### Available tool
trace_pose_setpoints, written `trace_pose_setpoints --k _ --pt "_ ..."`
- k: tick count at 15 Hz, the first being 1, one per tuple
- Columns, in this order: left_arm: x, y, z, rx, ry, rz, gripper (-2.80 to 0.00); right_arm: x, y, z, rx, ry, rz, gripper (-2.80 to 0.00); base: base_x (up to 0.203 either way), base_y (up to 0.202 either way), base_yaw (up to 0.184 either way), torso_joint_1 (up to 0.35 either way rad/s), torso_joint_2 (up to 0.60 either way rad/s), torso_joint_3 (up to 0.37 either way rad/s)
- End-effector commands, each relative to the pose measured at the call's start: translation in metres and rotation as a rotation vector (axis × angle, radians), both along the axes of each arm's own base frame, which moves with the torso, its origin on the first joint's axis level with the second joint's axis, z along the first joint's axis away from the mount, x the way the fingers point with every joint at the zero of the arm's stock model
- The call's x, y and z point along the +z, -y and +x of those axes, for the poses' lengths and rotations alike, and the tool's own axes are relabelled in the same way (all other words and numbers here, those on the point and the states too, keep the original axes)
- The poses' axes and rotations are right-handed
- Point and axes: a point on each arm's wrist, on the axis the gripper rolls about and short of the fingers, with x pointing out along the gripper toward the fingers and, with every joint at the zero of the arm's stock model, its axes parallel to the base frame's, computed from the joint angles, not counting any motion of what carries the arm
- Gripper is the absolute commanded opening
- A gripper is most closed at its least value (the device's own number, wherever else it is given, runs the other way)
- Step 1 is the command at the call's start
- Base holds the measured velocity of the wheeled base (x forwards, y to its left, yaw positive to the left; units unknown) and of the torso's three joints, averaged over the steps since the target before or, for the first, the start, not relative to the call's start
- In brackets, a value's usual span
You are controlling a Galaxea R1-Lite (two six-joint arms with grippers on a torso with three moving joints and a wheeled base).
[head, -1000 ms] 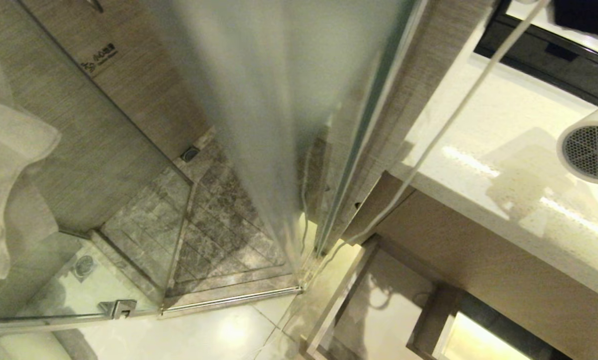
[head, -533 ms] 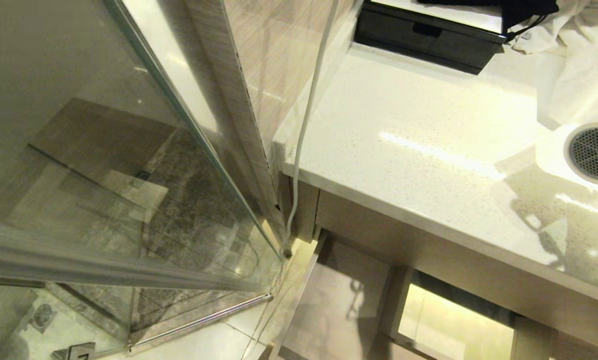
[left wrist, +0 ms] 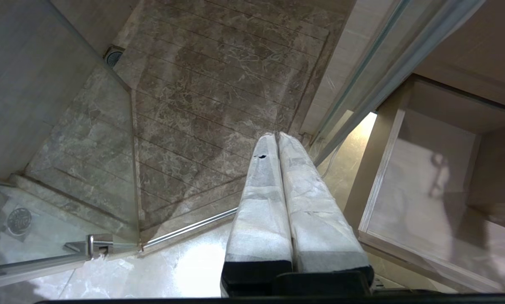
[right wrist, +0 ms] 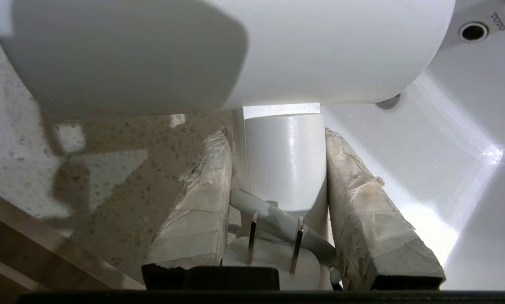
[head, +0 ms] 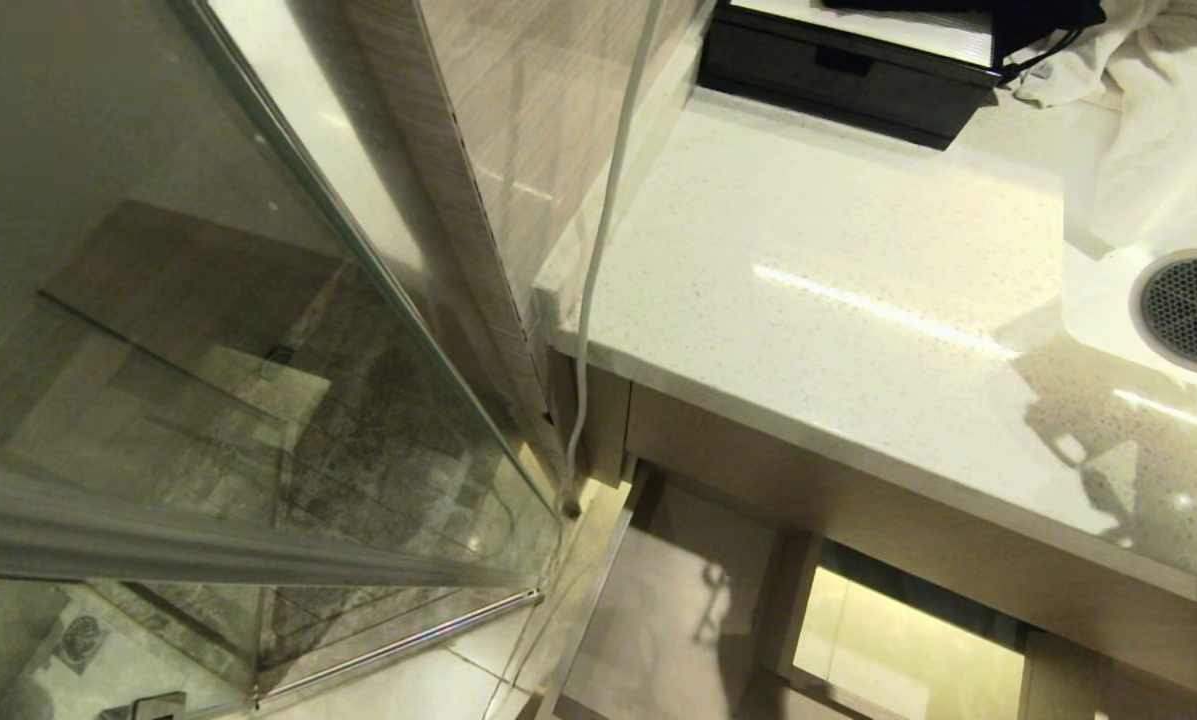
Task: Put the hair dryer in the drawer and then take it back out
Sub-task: Put it into the drawer
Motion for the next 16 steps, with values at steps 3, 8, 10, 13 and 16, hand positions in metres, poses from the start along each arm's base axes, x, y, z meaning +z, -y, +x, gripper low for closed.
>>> trace_pose_setpoints --k 3,8,10,13,16 --pt "-0.0001 0.0000 0.0000 0.000 0.000 0.000 -2.80 -0.0012 -0.0001 0.0000 0.003 -0.007 -0.005 -2.80 0.000 0.000 0.000 0.000 0.00 0.000" --pt "-0.0001 0.0000 0.0000 0.000 0.000 0.000 -2.80 -0.0028 -0.0001 -0.0022 0.004 -0.007 -0.007 -2.80 0.002 0.006 -0.038 0.115 -0.29 -0.184" --pt "-0.0001 0.0000 0.0000 0.000 0.000 0.000 -2.80 -0.0030 -0.0001 -0.0025 0.004 -0.005 -0.009 -2.80 0.001 0.009 -0.161 0.166 -0.35 -0.205" --pt "-0.0001 0.0000 0.0000 0.000 0.000 0.000 -2.80 -0.0051 -0.0002 -0.0032 0.006 -0.011 -0.010 -2.80 -0.001 0.007 -0.159 0.054 -0.13 -0.073" --pt "-0.0001 0.0000 0.0000 0.000 0.000 0.000 -2.80 -0.0056 -0.0002 -0.0036 0.007 -0.012 -0.011 -2.80 0.002 0.000 -0.056 0.005 0.00 -0.002"
